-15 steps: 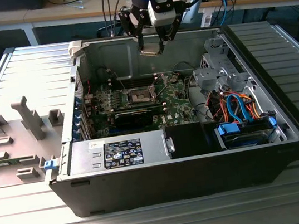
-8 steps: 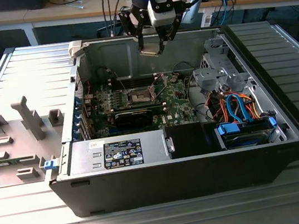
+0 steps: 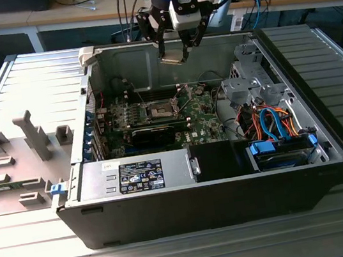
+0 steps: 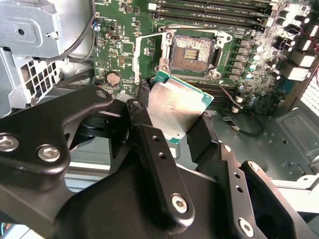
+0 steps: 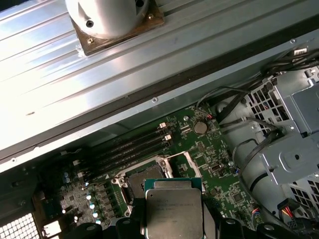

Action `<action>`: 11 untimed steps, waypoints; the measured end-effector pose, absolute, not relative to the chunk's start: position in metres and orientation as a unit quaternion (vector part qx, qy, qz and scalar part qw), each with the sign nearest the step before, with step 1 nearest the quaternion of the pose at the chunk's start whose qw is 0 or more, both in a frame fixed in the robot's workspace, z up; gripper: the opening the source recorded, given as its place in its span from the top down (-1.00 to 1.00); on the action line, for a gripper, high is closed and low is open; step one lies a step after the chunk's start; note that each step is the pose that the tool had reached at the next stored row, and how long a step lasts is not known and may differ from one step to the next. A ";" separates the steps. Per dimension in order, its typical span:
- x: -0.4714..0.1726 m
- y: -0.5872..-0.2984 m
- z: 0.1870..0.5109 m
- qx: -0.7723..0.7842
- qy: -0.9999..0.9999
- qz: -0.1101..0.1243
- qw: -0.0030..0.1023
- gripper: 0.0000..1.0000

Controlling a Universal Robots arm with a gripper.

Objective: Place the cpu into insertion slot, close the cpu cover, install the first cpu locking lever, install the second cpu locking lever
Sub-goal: 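Place the cpu into insertion slot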

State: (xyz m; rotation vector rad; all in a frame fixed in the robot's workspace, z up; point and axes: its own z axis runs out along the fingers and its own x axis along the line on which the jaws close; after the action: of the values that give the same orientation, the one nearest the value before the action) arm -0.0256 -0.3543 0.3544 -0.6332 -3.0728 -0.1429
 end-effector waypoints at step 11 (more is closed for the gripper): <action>-0.026 -0.354 0.354 -0.207 -0.977 -0.046 0.000 -0.09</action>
State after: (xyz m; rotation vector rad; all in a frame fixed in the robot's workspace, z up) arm -0.0256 -0.3543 0.3542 -0.6488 -3.0700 -0.1429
